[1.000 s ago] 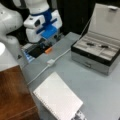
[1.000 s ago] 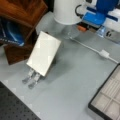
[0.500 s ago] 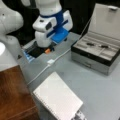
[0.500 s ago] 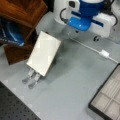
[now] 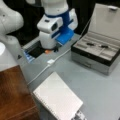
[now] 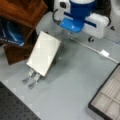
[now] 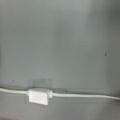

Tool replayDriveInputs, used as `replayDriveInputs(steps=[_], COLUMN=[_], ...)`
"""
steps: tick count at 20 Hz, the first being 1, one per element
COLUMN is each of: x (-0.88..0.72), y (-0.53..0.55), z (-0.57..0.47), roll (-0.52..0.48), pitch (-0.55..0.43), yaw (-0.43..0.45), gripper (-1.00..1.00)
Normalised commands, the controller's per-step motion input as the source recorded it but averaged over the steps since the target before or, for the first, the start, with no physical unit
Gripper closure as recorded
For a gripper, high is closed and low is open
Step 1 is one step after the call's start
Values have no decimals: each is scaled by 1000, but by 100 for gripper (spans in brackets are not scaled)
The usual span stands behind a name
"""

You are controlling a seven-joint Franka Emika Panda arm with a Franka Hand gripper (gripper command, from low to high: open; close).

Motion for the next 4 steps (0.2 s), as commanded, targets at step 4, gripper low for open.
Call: replayDriveInputs(steps=[4], x=[176], y=[-173], z=[129], roll=[-43], pitch=[177], yaw=[122], gripper=[-100])
